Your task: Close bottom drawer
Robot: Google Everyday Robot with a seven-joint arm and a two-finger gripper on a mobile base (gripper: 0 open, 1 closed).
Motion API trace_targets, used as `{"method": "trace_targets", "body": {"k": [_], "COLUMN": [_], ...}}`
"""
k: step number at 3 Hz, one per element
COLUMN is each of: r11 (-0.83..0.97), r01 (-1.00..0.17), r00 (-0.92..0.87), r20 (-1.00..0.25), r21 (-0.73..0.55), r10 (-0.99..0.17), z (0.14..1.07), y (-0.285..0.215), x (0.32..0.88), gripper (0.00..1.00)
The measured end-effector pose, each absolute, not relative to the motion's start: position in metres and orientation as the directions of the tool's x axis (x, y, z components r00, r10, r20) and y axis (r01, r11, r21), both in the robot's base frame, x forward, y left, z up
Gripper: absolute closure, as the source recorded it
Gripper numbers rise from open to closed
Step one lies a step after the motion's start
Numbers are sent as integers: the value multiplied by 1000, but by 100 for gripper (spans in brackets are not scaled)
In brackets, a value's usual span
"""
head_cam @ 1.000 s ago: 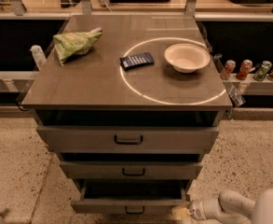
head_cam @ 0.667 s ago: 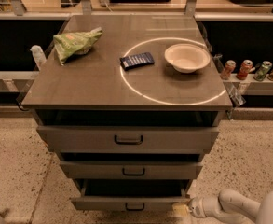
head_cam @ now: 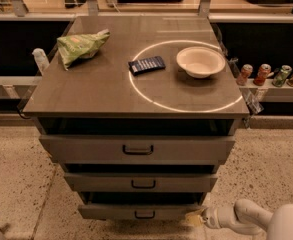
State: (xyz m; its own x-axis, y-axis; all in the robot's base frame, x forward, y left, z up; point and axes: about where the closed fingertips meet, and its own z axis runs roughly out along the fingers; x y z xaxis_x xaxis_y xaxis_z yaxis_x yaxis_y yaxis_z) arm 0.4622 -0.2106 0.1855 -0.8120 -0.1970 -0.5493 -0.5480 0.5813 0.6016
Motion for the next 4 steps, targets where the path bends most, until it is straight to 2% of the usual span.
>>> {"method": "trace_targets", "body": {"k": [2,4], "r11": [470,430], "r01": [-597,-635], "r00": [-785,-759], "r20": [-595,-621], "r21": [650,642], "r10": [-175,-195], "z": [173,169], "y": [-213,-208], "x": [469,489], "gripper": [100,100]}}
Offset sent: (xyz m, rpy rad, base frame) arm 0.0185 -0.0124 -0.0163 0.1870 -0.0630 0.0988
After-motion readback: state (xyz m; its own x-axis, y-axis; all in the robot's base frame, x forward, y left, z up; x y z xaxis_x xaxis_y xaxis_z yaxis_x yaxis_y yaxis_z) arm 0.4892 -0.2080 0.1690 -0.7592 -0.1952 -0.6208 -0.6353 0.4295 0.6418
